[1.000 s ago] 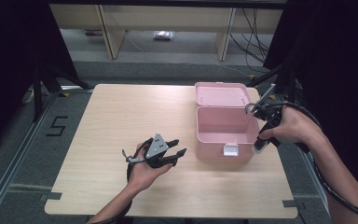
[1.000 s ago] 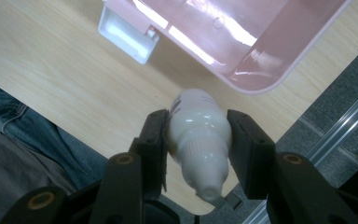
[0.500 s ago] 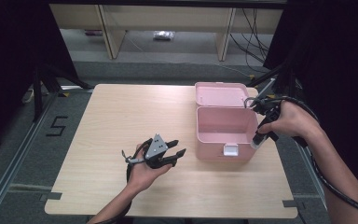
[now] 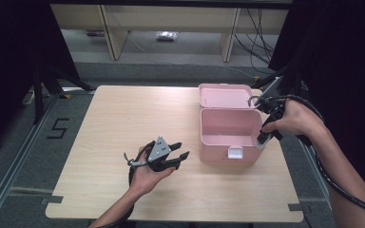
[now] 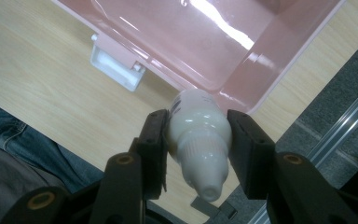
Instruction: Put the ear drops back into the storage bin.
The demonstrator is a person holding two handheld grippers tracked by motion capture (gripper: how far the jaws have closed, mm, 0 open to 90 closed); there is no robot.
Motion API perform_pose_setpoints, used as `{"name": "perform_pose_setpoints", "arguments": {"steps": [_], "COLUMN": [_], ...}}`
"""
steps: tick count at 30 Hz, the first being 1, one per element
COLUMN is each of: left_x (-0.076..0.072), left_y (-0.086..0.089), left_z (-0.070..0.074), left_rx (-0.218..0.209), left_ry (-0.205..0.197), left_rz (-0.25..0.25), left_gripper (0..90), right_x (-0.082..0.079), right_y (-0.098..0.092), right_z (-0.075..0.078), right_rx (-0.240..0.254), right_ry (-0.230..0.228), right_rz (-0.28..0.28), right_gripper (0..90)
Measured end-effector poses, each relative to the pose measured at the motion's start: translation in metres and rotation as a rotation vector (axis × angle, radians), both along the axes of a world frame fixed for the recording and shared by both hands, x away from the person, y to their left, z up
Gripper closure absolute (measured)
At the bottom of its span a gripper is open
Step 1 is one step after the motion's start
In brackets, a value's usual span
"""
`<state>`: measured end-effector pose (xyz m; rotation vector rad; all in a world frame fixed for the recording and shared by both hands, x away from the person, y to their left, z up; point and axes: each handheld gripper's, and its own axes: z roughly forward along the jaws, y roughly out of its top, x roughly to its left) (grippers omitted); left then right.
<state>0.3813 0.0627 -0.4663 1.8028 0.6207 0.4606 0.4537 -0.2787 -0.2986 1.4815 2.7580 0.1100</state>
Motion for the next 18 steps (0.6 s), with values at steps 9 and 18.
{"name": "perform_pose_setpoints", "arguments": {"steps": [9, 18], "left_x": [0.0, 0.0], "left_y": [0.0, 0.0], "left_z": [0.001, 0.001], "left_rx": [0.002, 0.007], "left_ry": [0.0, 0.001], "left_rz": [-0.001, -0.003], "left_gripper": [54.7, 54.8], "right_x": [0.006, 0.012], "right_y": [0.001, 0.001], "right_z": [0.001, 0.002], "right_rx": [-0.002, -0.014], "right_ry": [0.007, -0.007], "right_rz": [-0.012, -0.03], "right_gripper": [60.8, 60.8]}}
